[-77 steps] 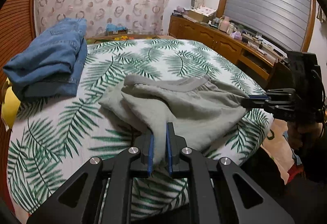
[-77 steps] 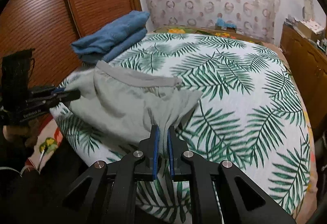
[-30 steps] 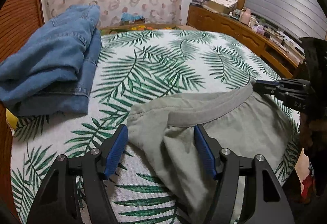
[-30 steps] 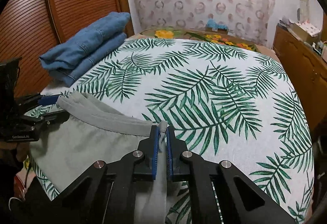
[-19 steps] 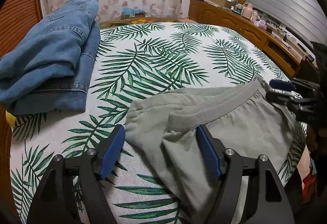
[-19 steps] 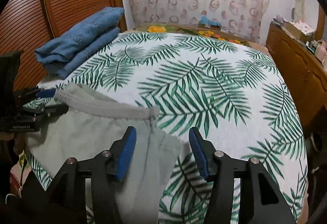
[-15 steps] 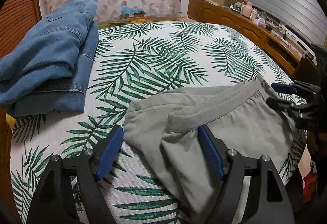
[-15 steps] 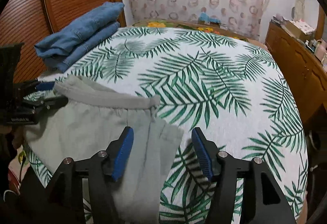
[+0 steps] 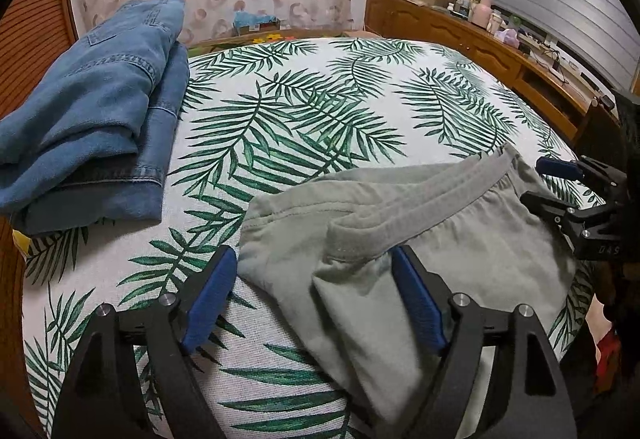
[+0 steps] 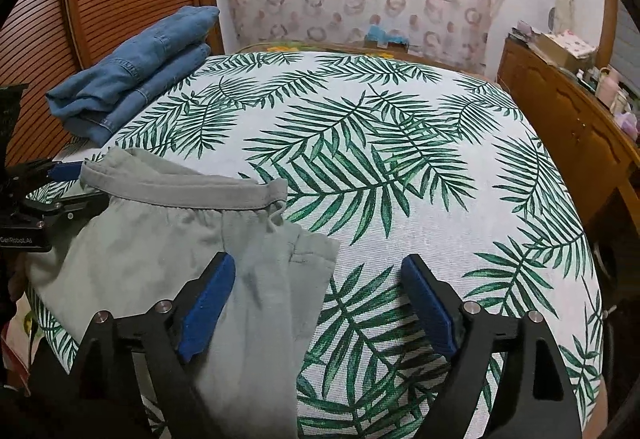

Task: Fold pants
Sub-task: 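Grasp the grey waistband edge of the pants with the left tool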

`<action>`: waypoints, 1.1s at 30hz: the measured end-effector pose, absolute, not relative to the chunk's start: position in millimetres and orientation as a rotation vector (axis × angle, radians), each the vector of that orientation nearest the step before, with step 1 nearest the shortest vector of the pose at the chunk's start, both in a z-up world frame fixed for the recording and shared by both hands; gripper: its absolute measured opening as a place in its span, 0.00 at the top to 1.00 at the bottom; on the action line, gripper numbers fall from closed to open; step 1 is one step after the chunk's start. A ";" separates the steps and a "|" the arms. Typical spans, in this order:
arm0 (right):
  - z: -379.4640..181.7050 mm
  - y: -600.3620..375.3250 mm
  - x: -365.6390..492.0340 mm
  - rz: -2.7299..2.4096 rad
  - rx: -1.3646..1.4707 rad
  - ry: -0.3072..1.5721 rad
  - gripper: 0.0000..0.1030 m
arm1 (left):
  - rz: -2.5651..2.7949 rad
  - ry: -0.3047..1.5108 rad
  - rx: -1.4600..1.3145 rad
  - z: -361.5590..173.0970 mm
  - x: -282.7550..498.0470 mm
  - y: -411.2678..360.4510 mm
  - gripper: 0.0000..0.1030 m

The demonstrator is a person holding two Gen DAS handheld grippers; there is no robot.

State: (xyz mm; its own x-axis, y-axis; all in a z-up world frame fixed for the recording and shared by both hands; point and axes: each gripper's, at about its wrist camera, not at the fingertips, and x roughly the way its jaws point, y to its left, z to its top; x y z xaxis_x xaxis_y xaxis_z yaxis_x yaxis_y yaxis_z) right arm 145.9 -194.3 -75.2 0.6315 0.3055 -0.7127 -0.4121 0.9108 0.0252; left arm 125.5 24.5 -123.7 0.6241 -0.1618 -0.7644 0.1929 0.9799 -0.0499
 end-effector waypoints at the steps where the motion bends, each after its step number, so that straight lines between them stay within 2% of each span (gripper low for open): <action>1: -75.1 -194.8 146.0 0.413 -0.144 0.786 0.16 | -0.205 0.876 0.038 -123.6 125.9 24.8 0.22; 8: -75.8 -196.3 146.3 0.415 -0.145 0.784 0.15 | -0.220 0.845 -0.011 -113.7 123.5 35.8 0.23; 15: -75.9 -196.5 146.5 0.415 -0.149 0.785 0.15 | -0.237 0.818 -0.072 -105.7 118.8 44.8 0.39; 26: -75.8 -195.7 146.3 0.414 -0.152 0.786 0.16 | -0.209 0.864 -0.098 -119.4 125.8 47.1 0.39; 27: -75.8 -195.6 146.3 0.415 -0.155 0.786 0.16 | -0.217 0.861 -0.096 -119.6 125.7 46.5 0.43; 28: -75.6 -195.1 146.5 0.417 -0.157 0.787 0.16 | -0.237 0.857 -0.090 -119.8 125.3 44.5 0.58; 31: -75.3 -195.0 147.4 0.425 -0.157 0.792 0.17 | -0.267 0.837 -0.083 -118.7 122.3 38.7 0.71; 33: -74.8 -194.4 146.5 0.433 -0.162 0.788 0.19 | -0.272 0.824 -0.090 -117.1 120.6 37.1 0.76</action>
